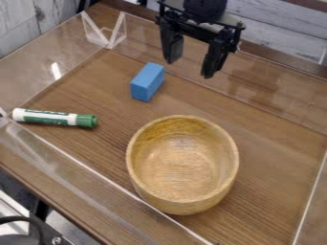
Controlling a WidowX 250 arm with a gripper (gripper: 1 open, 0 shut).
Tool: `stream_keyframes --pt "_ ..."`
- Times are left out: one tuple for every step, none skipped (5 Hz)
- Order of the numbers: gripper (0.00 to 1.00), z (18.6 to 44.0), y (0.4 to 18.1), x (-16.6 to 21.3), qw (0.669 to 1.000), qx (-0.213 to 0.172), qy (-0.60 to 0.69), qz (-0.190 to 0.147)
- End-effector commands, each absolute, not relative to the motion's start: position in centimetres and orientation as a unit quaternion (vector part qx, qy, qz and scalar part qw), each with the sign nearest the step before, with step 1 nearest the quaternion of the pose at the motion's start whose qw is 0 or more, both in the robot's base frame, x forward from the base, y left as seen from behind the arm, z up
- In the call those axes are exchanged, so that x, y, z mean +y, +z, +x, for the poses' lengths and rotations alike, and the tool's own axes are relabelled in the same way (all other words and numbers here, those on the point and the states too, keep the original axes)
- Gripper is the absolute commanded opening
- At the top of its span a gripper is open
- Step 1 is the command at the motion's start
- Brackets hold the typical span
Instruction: Put the blue block in the brown bowl
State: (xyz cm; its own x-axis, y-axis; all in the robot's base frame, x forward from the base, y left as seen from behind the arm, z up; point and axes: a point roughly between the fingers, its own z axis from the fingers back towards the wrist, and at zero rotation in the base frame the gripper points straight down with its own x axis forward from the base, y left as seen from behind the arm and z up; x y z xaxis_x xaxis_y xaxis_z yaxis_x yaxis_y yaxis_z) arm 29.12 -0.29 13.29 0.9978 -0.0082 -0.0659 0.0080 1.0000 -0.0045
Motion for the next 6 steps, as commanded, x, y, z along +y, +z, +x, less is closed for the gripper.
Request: stream_keyframes --pt "1.00 29.4 12.6 0.7 1.000 0.031 -0.002 -0.002" --pt "1.00 29.7 11.9 2.4 1.000 0.023 -0.001 -0.002" --pt "1.00 30.0 11.5 4.0 1.000 0.016 0.006 -0.002" --pt "1.00 30.2 10.9 4.7 1.000 0.013 0.002 -0.001" --pt "1.00 30.4 10.3 5.3 1.000 0.012 -0.004 0.000" --pt "1.00 30.6 9.7 5.9 1.000 0.011 -0.010 0.001"
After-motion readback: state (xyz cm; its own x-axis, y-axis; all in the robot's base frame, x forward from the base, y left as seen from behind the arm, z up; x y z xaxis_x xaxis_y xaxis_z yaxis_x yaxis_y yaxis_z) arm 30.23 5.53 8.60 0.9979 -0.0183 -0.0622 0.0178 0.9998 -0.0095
